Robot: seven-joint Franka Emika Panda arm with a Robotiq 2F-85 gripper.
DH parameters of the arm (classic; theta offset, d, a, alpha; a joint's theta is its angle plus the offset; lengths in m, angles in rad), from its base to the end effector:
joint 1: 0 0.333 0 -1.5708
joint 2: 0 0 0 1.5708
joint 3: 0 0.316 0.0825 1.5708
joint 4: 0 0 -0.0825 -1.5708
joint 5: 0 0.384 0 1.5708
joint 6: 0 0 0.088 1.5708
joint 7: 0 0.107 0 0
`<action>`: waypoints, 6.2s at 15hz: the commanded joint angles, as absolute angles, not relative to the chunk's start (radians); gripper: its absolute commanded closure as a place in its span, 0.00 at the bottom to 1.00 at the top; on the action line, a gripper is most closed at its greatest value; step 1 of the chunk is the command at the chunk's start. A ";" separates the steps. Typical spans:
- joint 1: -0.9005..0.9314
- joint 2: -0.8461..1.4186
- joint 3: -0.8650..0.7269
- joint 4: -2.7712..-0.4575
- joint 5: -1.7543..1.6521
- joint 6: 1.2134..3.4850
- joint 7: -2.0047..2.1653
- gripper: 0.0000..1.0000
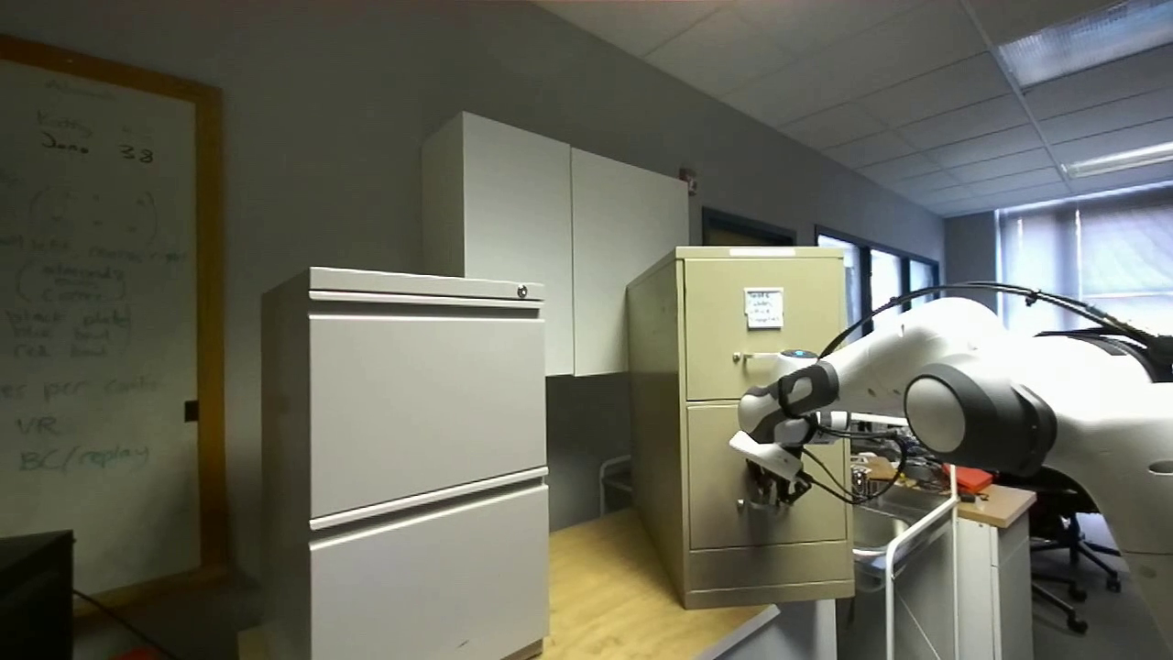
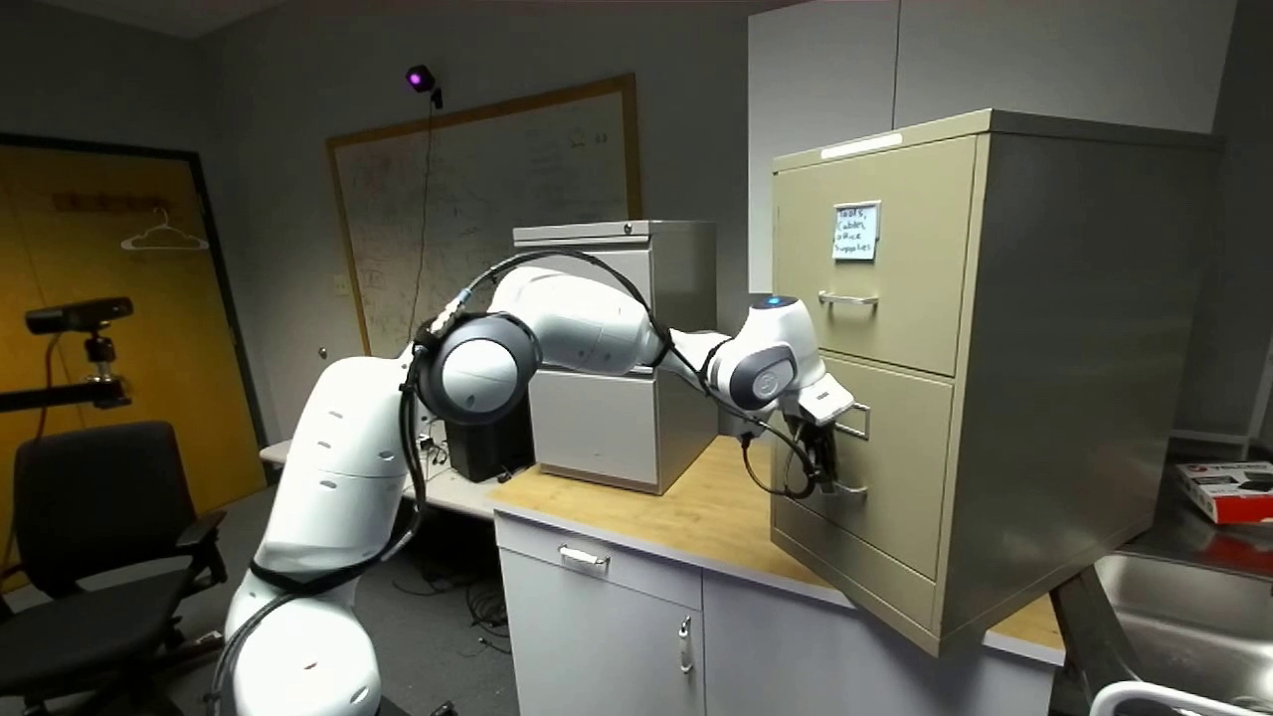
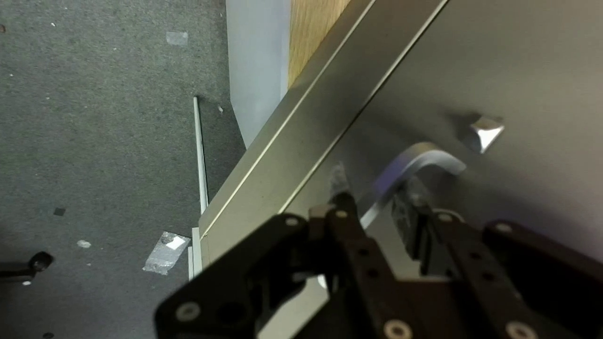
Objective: Open the bottom drawer of the beige file cabinet
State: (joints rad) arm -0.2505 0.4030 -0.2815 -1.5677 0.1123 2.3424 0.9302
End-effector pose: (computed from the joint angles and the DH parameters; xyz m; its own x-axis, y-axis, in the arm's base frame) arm 0.6225 -0.3308 0.4593 0.0505 -0.9718 0.2304 -0.9461 -0.1205 -0.3006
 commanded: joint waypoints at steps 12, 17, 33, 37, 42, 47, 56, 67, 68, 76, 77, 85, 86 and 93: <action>-0.262 0.316 -0.205 -1.835 0.316 2.485 0.789 0.93; -0.293 0.239 -0.179 -1.976 0.473 2.626 0.654 0.93; -0.369 0.198 -0.014 -2.073 0.937 2.863 0.330 0.93; -0.435 0.147 0.039 -2.125 1.171 2.873 0.146 0.93; -0.476 0.061 0.039 -2.218 1.410 2.782 -0.028 0.93; -0.494 -0.055 0.021 -2.366 1.515 2.658 -0.073 0.93; -0.348 -0.245 -0.194 -2.572 1.468 2.491 0.009 0.93; -0.356 -0.354 -0.252 -2.682 1.409 2.384 0.079 0.93; -0.359 -0.368 -0.257 -2.699 1.408 2.376 0.078 0.93; -0.379 -0.444 -0.283 -2.783 1.413 2.315 0.080 0.93; -0.382 -0.447 -0.284 -2.787 1.414 2.308 0.082 0.93; -0.396 -0.453 -0.291 -2.791 1.418 2.226 0.120 0.93; -0.398 -0.456 -0.293 -2.792 1.418 2.212 0.125 0.93; -0.369 -0.362 -0.292 -2.797 1.261 1.881 0.180 0.46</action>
